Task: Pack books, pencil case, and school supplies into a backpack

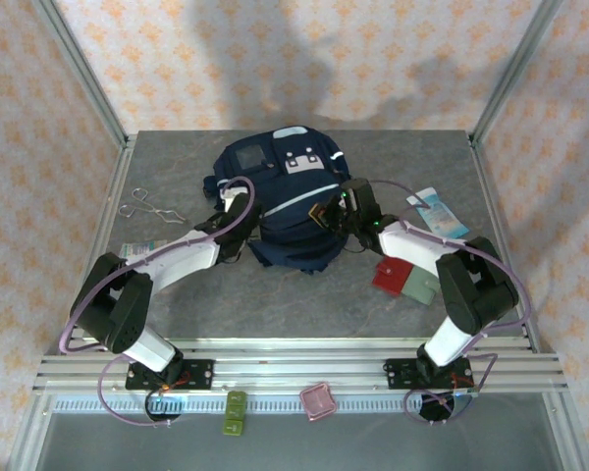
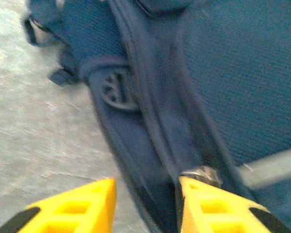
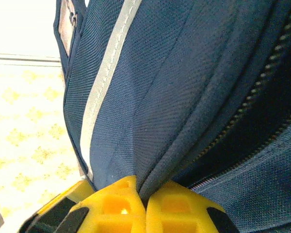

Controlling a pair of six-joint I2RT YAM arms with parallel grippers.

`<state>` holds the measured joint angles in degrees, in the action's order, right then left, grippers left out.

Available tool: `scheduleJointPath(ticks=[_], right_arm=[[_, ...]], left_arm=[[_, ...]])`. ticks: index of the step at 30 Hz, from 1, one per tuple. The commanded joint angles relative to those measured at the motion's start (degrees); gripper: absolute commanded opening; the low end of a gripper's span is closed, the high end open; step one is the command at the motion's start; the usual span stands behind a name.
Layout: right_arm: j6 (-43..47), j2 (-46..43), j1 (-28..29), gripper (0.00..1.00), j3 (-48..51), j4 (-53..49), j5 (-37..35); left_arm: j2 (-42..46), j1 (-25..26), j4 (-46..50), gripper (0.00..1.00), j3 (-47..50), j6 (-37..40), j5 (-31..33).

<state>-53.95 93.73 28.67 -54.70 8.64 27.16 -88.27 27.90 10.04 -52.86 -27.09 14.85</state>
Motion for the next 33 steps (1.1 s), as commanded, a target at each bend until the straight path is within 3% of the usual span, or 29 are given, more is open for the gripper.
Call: scheduleJointPath(ticks=[1,4,7,10,14,24,27,28,31,33], right_arm=[[1.80,-2.06,-1.68,0.00,-1.63,0.46,-4.02],[3.18,-1.73,-1.68,0.01,-3.68,0.35,-2.78],[4.44,-1.43,-1.69,0.22,-5.55,0.35,-1.70],[4.39,-1.62,-1.68,0.29,-6.16,2.56,-0.05],[3.42,-2.33,-1.68,0.30,-6.33,5.86,1.36],[2.35,-2.92,-1.76,0.30,-6.97,8.89,4.03],[2.55,-3.60,-1.85,0.30,-6.59,8.26,3.93],[2.54,-3.81,-1.92,0.30,-6.27,8.11,3.95],[3.75,-4.89,-2.12,0.30,-5.78,5.04,3.92],[5.79,-6.56,-2.29,0.30,-5.44,-0.06,2.39]], left_arm=[[1.25,-0.87,3.07,0.45,-1.70,-0.04,5.93],[4.35,2.23,1.08,0.55,-0.50,2.99,4.72],[7.23,5.64,-1.58,0.65,0.55,6.38,1.91],[8.36,7.69,-3.74,0.69,0.39,9.17,-2.33],[7.05,10.21,-5.66,0.71,-0.99,13.06,-4.91],[-2.11,12.09,-5.50,0.73,-7.94,19.99,-0.89],[-5.13,11.93,-4.64,0.62,-10.59,20.19,5.73],[-5.93,11.71,-4.36,0.54,-11.33,20.51,6.61],[-7.97,10.68,-2.82,0.15,-14.46,20.63,7.07],[-8.56,10.12,-1.21,0.00,-16.83,20.51,6.21]])
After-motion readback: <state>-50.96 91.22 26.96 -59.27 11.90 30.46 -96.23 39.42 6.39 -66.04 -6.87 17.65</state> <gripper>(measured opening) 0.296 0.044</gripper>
